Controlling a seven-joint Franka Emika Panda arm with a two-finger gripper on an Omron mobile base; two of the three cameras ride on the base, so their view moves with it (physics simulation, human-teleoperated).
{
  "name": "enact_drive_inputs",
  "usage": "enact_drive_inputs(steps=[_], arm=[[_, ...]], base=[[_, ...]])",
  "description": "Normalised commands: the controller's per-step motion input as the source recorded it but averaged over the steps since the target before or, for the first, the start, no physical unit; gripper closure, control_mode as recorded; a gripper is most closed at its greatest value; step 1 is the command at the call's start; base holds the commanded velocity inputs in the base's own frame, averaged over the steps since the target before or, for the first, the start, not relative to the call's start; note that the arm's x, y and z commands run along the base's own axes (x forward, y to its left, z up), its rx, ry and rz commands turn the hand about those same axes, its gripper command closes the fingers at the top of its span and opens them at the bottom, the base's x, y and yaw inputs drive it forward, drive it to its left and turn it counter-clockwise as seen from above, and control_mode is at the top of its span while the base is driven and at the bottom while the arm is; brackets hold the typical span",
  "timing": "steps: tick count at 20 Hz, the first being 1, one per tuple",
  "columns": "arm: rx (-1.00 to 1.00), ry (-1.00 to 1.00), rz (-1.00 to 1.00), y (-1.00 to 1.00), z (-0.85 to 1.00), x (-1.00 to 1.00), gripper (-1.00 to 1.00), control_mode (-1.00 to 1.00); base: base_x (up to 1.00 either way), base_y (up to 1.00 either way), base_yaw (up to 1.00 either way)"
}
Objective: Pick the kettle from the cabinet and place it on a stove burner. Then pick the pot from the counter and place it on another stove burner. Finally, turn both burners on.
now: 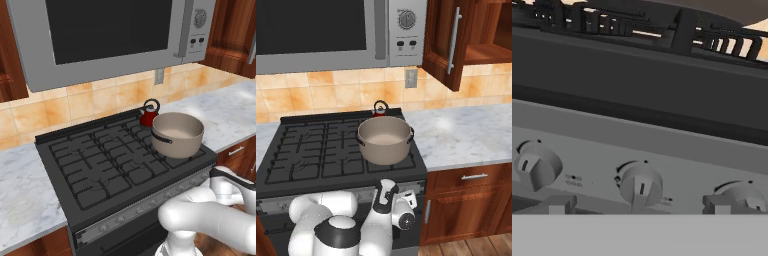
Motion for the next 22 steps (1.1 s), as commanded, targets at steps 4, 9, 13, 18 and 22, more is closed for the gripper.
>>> enact_drive_inputs(steps=[4, 9, 13, 18, 22], arm=[[0.00, -0.02, 0.00, 0.00, -0.08, 0.11, -1.00, -1.00], [0.00, -0.03, 0.00, 0.00, -0.05, 0.09, -1.00, -1.00], [0.00, -0.01, 0.00, 0.00, -0.08, 0.09, -1.00, -1.00], [0.01, 0.00, 0.00, 0.00, -0.11, 0.11, -1.00, -1.00], [0.01, 0.00, 0.00, 0.00, -0.11, 0.14, -1.00, -1.00]], base=[[0.00, 0.00, 0.00], [0.00, 0.00, 0.00], [0.00, 0.00, 0.00], [0.00, 0.00, 0.00], [0.00, 0.00, 0.00]])
